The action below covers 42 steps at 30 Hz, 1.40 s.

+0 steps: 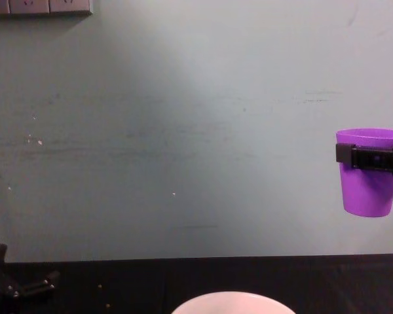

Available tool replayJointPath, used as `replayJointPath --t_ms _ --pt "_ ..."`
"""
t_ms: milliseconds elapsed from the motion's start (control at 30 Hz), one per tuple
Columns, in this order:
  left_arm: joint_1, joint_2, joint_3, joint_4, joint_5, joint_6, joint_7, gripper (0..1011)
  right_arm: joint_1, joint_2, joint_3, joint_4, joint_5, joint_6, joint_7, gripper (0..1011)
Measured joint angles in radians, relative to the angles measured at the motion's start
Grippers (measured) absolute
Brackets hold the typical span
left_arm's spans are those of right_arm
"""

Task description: Pick up the cup and pour the mung beans from the cup into the bowl.

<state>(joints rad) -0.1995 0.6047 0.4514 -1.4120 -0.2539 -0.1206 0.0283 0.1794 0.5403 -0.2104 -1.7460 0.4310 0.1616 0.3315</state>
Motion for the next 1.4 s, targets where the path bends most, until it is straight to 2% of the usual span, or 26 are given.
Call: replayJointPath --t_ms 1167,1400 --pt "0.0 0.0 0.0 0.0 0.0 0.0 0.0 1000 0.001 0.0 0.0 0.001 -0.001 -0.001 0.001 734" --pt "0.0 0.0 0.0 0.0 0.0 0.0 0.0 1000 0.028 -0.019 -0.021 0.039 -0.002 -0.009 0.018 734"
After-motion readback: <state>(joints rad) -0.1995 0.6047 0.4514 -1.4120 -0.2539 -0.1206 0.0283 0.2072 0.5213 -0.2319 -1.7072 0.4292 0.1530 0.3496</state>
